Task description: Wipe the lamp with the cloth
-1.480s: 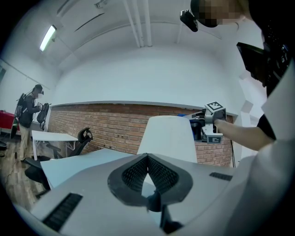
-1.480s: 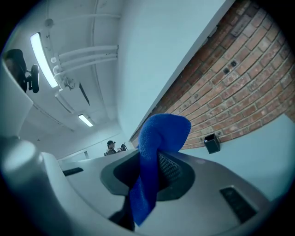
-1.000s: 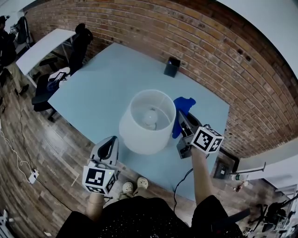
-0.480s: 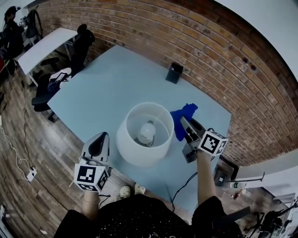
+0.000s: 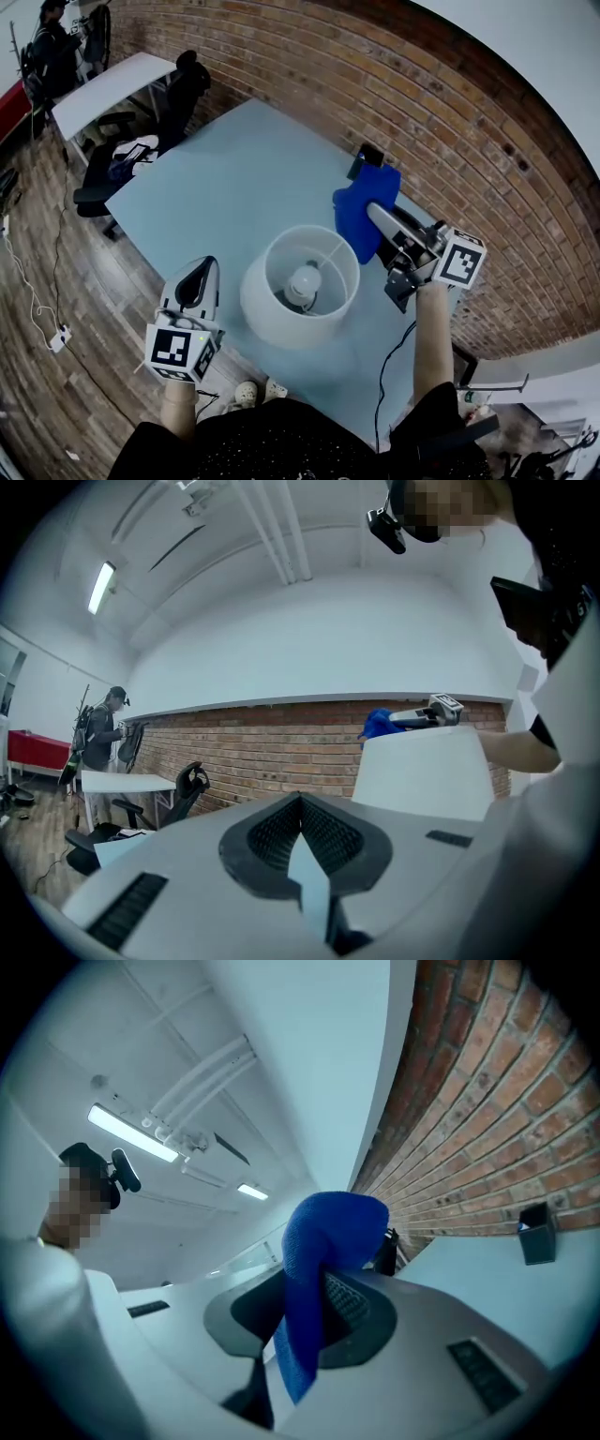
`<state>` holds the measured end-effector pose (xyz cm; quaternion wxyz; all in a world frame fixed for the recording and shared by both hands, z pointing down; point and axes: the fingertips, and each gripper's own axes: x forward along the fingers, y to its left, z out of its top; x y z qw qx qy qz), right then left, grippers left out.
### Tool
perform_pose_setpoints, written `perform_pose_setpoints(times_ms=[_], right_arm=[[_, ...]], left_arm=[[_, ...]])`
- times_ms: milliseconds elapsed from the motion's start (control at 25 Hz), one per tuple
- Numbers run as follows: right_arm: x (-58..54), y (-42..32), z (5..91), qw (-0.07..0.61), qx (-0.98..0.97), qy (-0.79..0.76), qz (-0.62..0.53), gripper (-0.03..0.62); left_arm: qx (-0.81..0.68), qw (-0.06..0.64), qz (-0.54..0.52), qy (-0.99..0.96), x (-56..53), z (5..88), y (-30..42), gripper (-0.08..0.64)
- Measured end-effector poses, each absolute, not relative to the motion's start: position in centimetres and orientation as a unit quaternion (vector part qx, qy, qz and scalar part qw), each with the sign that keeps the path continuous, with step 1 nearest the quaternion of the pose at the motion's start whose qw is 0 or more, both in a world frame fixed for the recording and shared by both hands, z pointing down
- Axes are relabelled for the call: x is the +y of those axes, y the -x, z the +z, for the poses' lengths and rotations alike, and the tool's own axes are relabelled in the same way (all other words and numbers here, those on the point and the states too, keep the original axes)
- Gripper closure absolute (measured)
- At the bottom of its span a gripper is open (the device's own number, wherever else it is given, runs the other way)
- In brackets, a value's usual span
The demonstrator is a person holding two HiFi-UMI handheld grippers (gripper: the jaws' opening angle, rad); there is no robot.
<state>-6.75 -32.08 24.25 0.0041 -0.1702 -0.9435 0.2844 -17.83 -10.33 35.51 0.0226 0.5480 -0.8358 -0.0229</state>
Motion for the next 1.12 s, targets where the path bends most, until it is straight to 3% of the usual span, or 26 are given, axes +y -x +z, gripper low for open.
perform_pose_setpoints(times_ms=[400,1120], right_arm=[[-30.4,10.0,29.9,0.066,-0.929,0.206,0.299,0.512],[-33.2,9.7,40.7,0.175,-0.906,0.205,0.325,0.512]], left_arm=[[-0.842,0.058,-0.007,-0.536,-10.6,39.0,18.4,0.551],[-0.841,0.081,-0.003,-0.534,-13.0,40.9,17.0,0.552]])
